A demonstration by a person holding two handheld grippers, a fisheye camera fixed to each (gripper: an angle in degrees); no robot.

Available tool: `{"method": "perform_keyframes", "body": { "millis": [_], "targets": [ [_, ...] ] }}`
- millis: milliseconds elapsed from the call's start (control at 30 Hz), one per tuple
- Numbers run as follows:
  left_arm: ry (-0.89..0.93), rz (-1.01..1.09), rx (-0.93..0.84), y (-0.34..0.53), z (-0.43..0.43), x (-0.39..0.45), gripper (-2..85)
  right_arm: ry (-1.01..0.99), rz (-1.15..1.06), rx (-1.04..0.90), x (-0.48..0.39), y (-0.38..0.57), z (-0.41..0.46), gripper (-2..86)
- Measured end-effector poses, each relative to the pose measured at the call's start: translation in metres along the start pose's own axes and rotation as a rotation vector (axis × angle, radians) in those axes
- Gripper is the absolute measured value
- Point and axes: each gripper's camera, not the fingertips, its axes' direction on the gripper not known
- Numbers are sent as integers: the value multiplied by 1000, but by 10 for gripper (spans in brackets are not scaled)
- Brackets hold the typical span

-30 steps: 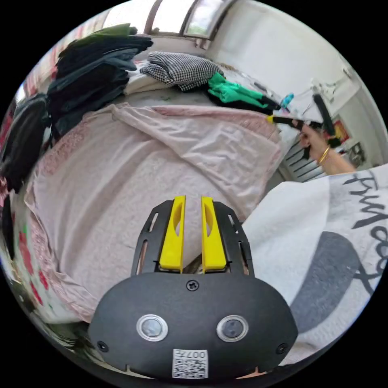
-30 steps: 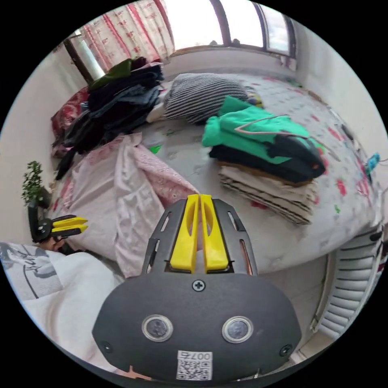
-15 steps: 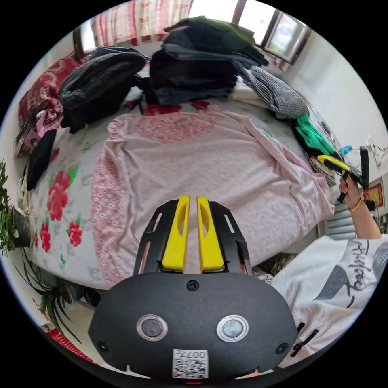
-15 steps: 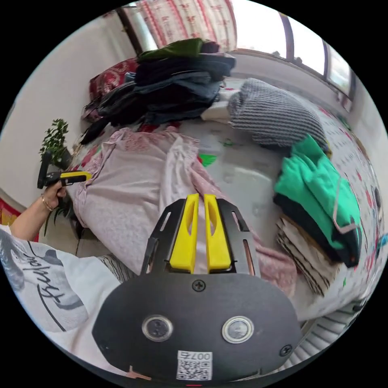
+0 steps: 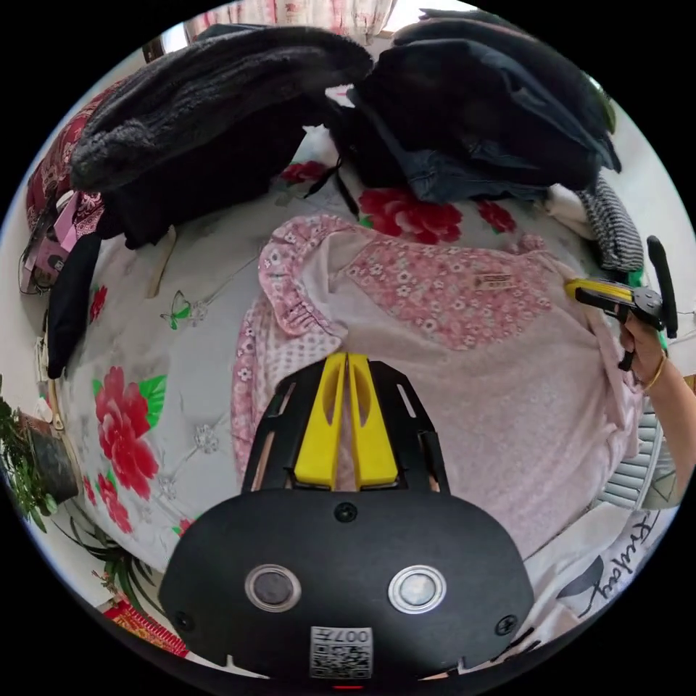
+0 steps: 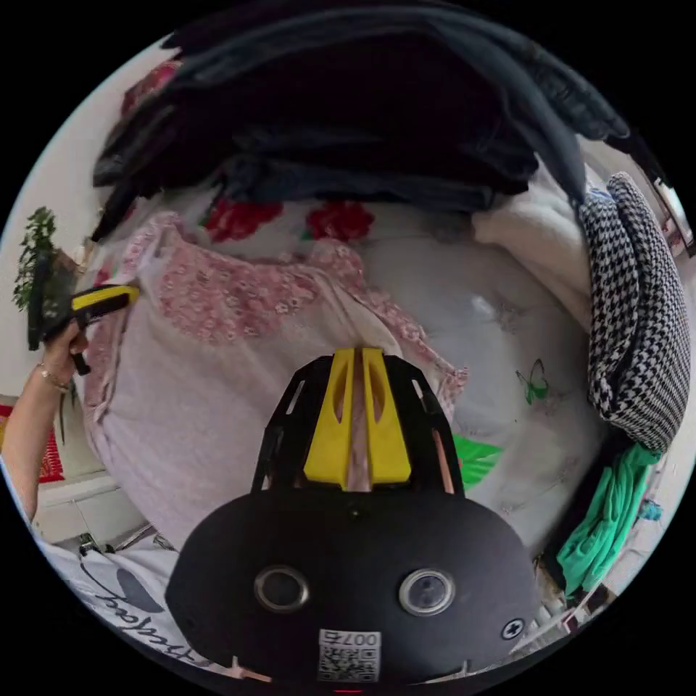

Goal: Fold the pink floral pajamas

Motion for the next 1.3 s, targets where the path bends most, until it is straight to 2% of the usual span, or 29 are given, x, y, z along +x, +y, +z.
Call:
{"method": "perform_keyframes", "body": {
  "millis": [33, 67, 300, 367, 467, 533, 600, 667, 733, 800, 967, 1067, 1133, 1167, 1300],
  "targets": [
    [-47, 1, -34, -4, 13, -5, -9, -6, -49, 42, -3, 1, 0, -1],
    [-46, 22, 48, -4, 11, -9, -9, 78, -36, 112, -3, 0, 2, -2],
    [-48, 60, 166, -38, 28, -32, -9, 319, -152, 119, -4, -48, 26, -2],
    [-52, 70, 190, -48, 32, -36, -9, 317, -146, 99, -2, -60, 27, -2],
    [-20, 14, 148, -45, 25, -42, -10, 248, -23, 64, 8, -69, 10, -3],
    [-21, -6, 202, -24, 4, -41, -10, 197, 10, 178, 7, -52, -20, -3],
    [6, 22, 265, 8, -21, -33, -10, 78, -6, 312, 1, -9, -60, -3],
    [83, 64, 263, 59, -39, -16, -10, -3, -48, 331, -6, 33, -76, -3],
    [138, 84, 206, 100, -40, 2, -10, -43, -91, 273, -14, 78, -77, -2],
    [156, 91, 128, 142, -38, 21, -10, -44, -128, 137, -24, 141, -69, -2],
    [148, -43, -26, 244, -42, 47, -10, -140, -71, -35, -22, 249, -63, -2],
    [112, -81, -71, 272, -40, 49, -10, -164, -121, -70, -24, 284, -56, -2],
    [74, -52, -61, 282, -36, 48, -10, -65, -167, -129, -23, 298, -39, -2],
    [71, -20, -29, 288, -36, 45, -10, -62, -211, -66, -18, 308, -42, -2],
    [45, -47, -48, 294, -38, 25, -10, -80, -164, -57, 17, 324, -52, -1]
  ]
}}
